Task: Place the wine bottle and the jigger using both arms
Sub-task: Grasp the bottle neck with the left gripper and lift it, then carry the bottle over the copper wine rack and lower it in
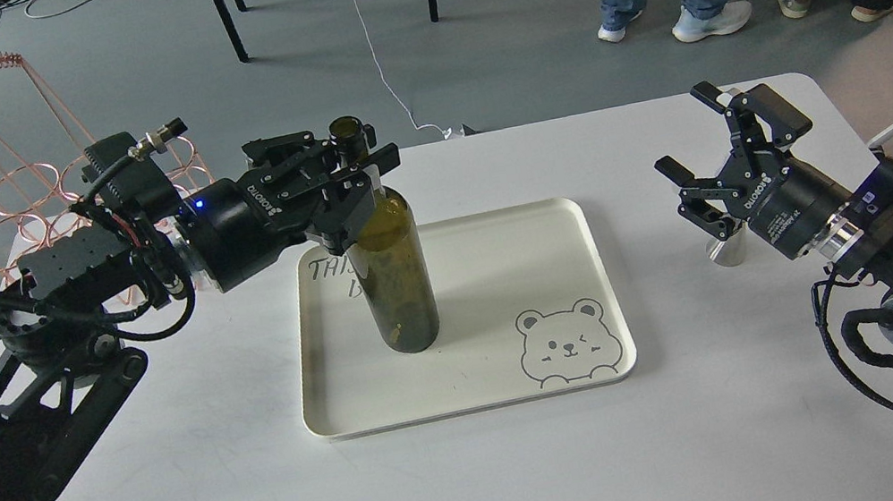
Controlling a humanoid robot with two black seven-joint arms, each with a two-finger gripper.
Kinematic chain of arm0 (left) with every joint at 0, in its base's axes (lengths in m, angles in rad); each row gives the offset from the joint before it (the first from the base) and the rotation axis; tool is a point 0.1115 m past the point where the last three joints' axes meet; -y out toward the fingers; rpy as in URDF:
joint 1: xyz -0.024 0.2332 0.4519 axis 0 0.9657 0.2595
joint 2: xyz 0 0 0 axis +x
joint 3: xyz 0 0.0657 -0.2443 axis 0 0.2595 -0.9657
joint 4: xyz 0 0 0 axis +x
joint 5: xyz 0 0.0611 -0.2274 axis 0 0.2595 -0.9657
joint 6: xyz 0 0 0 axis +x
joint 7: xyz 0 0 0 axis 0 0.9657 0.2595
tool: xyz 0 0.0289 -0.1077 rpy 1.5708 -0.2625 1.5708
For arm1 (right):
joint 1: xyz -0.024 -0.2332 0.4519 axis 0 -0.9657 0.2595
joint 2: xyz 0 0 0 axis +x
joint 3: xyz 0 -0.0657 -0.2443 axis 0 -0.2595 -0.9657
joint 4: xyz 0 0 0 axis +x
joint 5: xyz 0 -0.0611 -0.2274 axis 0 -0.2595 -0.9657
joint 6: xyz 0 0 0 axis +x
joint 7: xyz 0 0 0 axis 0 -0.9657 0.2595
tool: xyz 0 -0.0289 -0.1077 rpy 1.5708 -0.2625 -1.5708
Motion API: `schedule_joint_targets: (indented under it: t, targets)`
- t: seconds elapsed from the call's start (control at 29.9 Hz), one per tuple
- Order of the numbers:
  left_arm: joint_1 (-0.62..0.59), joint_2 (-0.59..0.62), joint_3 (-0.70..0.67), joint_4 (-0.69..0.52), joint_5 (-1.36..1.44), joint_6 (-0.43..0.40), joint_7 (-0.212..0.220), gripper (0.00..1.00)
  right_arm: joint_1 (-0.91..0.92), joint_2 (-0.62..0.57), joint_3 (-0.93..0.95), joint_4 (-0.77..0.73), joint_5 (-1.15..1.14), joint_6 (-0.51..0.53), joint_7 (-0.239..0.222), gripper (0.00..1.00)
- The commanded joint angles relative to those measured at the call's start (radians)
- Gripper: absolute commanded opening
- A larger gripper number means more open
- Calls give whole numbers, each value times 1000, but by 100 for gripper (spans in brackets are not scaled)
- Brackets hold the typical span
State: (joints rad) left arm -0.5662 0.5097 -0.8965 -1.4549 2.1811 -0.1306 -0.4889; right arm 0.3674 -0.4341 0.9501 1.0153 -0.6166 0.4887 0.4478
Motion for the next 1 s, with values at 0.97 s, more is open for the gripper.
schedule_joint_targets:
  t: [0.97]
  targets:
    - [-383, 379, 48, 444, -374, -103, 0, 25, -2, 0, 4, 2, 0, 0, 0, 99]
